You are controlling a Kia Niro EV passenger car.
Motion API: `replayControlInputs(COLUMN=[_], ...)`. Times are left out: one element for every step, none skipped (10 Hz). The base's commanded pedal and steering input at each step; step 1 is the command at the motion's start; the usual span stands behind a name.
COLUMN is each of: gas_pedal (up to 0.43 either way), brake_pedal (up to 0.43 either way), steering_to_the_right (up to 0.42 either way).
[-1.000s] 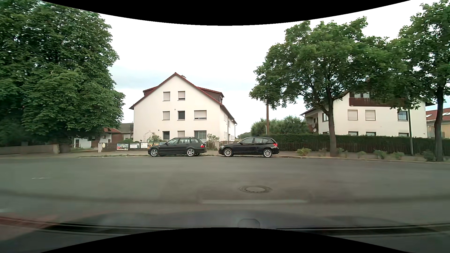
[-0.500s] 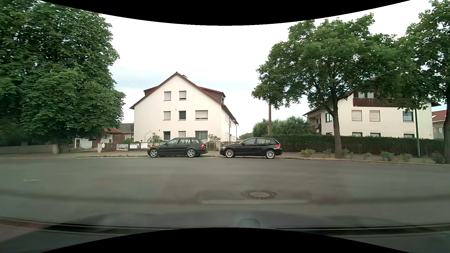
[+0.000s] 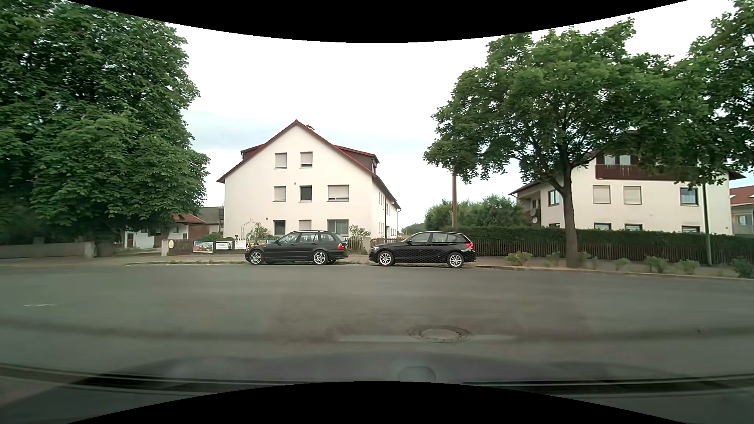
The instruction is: Follow the waypoints while adhering to traffic rules and regulations
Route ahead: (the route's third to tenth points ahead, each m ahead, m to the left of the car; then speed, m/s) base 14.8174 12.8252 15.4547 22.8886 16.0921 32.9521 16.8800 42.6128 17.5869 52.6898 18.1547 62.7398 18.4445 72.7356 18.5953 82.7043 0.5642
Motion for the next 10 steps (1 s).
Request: replayControlInputs(gas_pedal=[0.0, 0.0, 0.0, 0.0, 0.0, 0.0, 0.0, 0.0, 0.0, 0.0], brake_pedal=[0.055, 0.055, 0.073, 0.091, 0.091, 0.098, 0.091, 0.085, 0.049, 0.024], steering_to_the_right=[-0.032, -0.032, -0.031, -0.031, -0.031, -0.031, -0.031, -0.031, -0.031, -0.031])
